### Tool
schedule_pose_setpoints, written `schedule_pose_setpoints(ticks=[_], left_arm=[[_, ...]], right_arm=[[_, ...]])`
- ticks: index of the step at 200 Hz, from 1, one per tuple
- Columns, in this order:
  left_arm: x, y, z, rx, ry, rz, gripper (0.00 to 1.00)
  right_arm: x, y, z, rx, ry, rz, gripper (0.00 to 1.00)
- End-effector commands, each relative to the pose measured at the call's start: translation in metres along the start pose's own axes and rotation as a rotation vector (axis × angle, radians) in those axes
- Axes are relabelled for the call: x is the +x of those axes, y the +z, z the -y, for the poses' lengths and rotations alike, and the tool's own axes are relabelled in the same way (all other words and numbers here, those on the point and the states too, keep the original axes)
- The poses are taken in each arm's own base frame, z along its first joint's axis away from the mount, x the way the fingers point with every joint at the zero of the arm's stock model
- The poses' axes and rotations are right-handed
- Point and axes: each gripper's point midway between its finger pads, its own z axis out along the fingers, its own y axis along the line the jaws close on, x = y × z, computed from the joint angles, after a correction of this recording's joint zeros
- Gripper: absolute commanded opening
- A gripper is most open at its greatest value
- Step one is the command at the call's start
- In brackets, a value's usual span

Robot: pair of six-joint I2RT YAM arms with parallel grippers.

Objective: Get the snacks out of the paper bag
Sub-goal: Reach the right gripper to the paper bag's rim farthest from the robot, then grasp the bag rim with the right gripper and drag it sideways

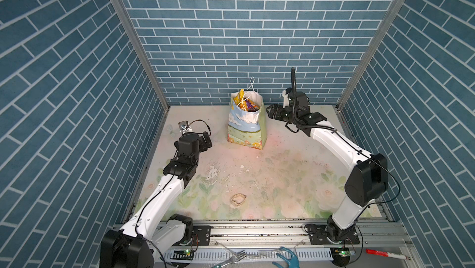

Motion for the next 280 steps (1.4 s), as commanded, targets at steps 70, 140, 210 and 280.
schedule_pose_setpoints(ticks=[70, 140, 210, 280], left_arm=[[0.012, -0.001, 0.002, 0.034, -0.009, 0.001, 1.0], [0.011, 0.003, 0.005, 0.034, -0.001, -0.006, 0.99], [0.007, -0.001, 0.003, 0.031, -0.009, 0.016, 1.0], [0.004, -0.009, 0.007, 0.07, -0.038, 0.022, 1.0]], right_arm=[[-0.013, 0.05, -0.016, 0.062, -0.109, -0.12, 0.79], [-0.009, 0.083, -0.003, 0.131, -0.235, -0.198, 0.65], [-0.015, 0.076, -0.002, 0.141, -0.263, -0.18, 0.07], [-0.04, 0.033, 0.013, 0.261, -0.265, -0.086, 0.0]])
